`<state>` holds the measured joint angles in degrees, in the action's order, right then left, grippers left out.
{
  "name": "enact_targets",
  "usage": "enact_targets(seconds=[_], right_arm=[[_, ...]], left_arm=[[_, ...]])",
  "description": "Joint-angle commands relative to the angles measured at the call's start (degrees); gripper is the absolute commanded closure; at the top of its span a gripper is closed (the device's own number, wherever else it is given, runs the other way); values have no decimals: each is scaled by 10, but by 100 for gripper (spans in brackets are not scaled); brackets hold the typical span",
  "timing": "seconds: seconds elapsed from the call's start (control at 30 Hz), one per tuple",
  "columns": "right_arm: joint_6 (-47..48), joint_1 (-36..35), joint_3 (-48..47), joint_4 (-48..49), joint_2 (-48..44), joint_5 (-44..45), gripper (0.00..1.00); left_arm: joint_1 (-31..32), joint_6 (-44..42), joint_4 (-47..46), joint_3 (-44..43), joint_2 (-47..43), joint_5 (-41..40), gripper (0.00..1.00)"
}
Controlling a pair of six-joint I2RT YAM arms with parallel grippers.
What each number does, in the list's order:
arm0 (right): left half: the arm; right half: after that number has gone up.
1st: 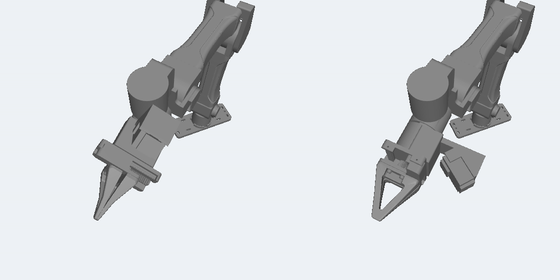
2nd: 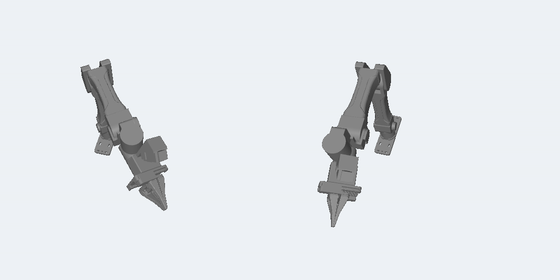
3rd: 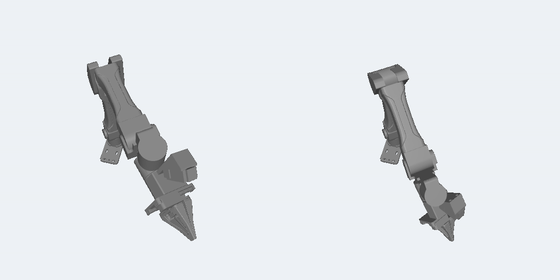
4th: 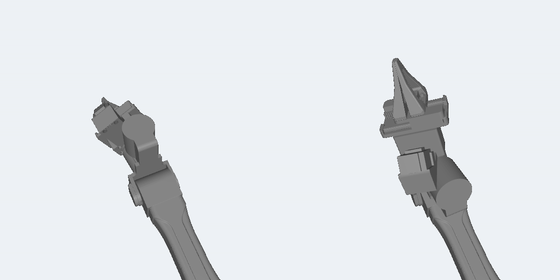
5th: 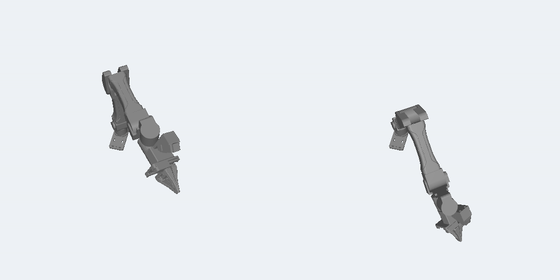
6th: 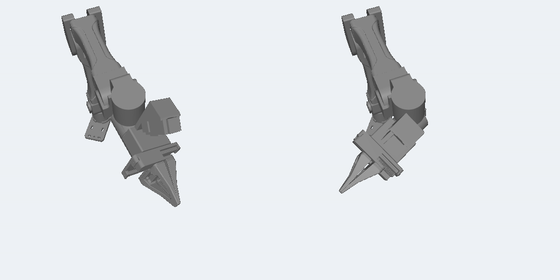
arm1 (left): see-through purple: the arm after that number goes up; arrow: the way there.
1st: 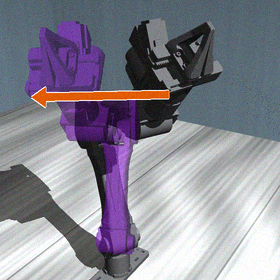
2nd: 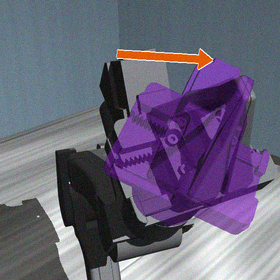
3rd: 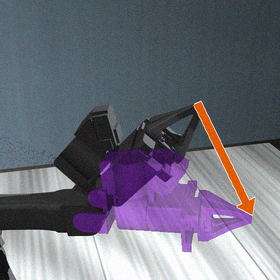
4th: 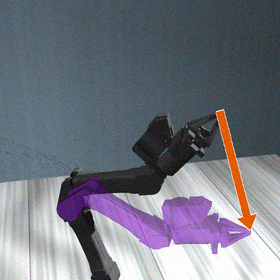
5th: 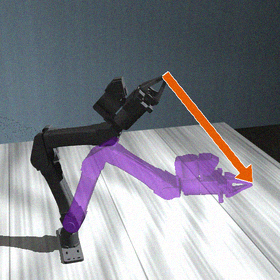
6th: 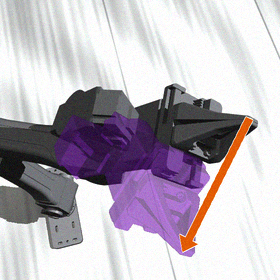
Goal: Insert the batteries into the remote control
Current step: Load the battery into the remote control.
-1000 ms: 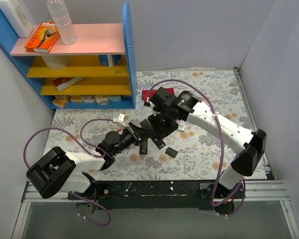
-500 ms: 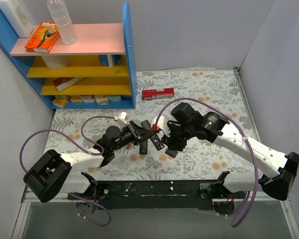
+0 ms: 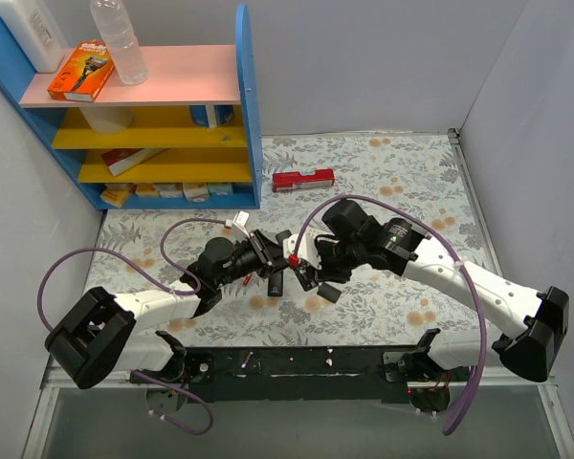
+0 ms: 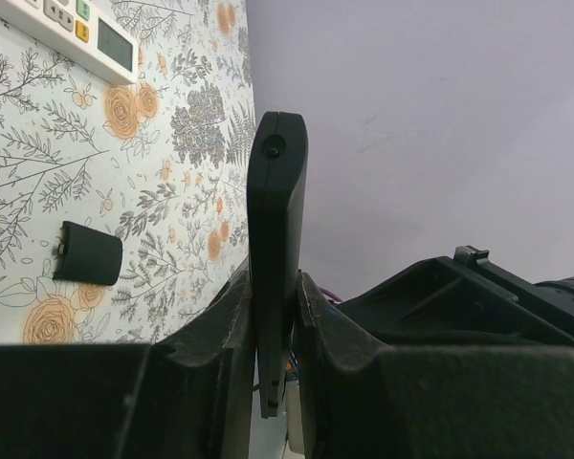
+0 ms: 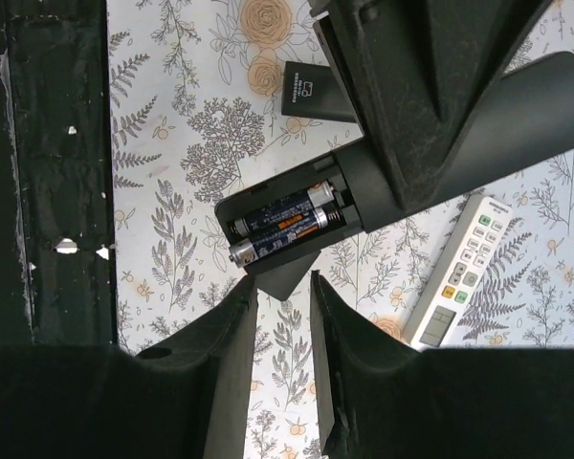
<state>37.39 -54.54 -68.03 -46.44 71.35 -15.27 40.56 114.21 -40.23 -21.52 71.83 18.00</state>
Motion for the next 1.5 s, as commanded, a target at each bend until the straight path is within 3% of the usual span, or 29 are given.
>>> enact_targets(seconds=[0.0, 0.6, 0.93, 1.47], right_arm=[[38, -10, -10, -2, 12, -24, 65], [30, -33, -20, -23, 26, -19, 65], [-15, -33, -20, -8, 6, 43, 57], [-59, -33, -56, -23, -4, -25, 57]], left_arm=[[-4, -12, 6, -23, -10, 15, 100], [-4, -19, 9, -32, -4, 20, 100], [-4, -15, 13, -27, -10, 15, 100], [-4, -13, 2, -18, -17, 15, 100]])
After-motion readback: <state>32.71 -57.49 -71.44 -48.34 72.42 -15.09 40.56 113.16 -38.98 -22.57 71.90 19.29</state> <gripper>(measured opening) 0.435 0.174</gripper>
